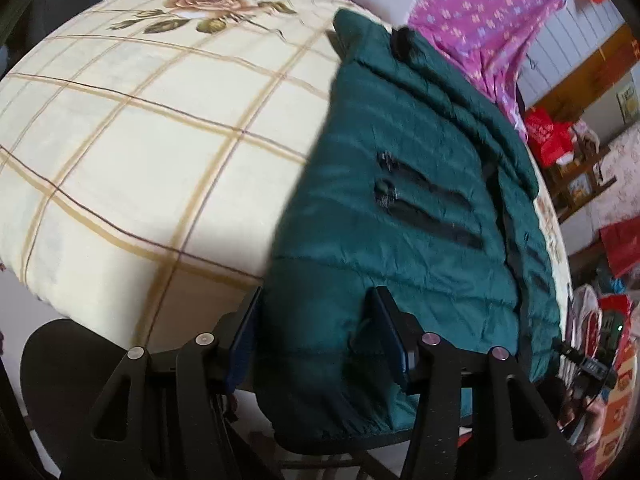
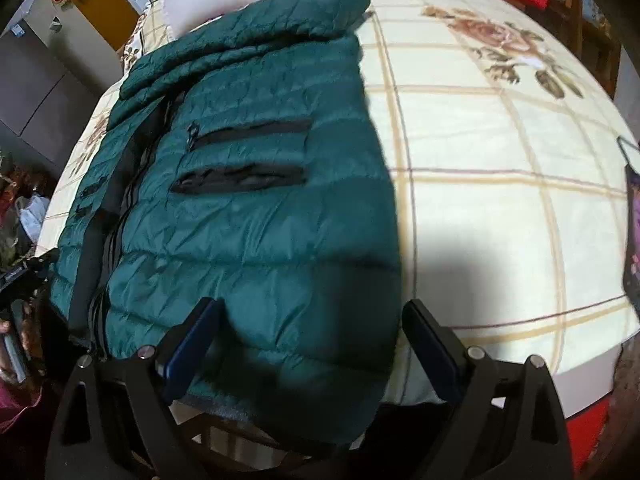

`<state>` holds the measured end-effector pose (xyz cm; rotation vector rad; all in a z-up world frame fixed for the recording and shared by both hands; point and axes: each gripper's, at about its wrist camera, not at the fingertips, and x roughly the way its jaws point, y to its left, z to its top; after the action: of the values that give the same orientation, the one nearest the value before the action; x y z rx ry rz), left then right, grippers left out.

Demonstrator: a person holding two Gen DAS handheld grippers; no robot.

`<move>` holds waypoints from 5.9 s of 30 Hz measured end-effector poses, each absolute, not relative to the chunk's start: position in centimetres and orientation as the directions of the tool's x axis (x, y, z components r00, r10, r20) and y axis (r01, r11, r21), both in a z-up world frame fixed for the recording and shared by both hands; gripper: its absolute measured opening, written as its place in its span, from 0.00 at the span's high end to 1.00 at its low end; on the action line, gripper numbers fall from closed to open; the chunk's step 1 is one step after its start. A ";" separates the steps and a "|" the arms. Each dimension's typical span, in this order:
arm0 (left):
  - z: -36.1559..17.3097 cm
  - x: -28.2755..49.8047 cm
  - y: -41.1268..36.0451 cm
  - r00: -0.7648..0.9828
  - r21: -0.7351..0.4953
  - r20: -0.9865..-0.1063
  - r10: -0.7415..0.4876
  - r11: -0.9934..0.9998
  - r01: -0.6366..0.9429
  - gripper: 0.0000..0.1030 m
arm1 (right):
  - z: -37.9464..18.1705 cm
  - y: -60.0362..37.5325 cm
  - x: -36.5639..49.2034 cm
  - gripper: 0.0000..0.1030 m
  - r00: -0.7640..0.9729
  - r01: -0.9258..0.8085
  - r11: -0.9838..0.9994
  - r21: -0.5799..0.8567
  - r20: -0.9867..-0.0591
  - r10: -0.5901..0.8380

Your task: Fold large clothes

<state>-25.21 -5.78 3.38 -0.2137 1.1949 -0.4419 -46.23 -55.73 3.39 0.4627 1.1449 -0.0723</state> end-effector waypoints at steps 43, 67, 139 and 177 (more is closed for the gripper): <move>6.9 -25.6 -8.7 0.367 -0.338 -0.805 -0.466 0.869 0.362 1.00 | 4.6 -55.8 -45.8 0.69 0.615 0.125 0.847 0.516 -0.710 0.342; 17.0 -17.4 -12.7 0.602 -0.337 -0.606 -0.521 0.853 0.400 1.00 | 13.8 -61.3 -37.8 0.75 0.820 0.112 0.845 0.522 -0.529 0.219; 13.4 3.9 -17.7 0.570 -0.534 -0.569 -0.593 0.793 0.293 0.85 | 15.1 -59.9 -16.6 0.31 0.814 0.175 0.961 0.212 -0.581 -0.020; 7.6 5.1 -24.3 0.598 -0.228 -0.727 -0.336 0.941 0.252 0.52 | 6.0 -53.4 -0.2 0.31 0.616 0.090 0.991 0.094 -0.787 0.019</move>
<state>5.13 -24.35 7.62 -0.1049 0.8648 -0.3419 -0.21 -53.41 5.99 0.1292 0.9066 -0.0414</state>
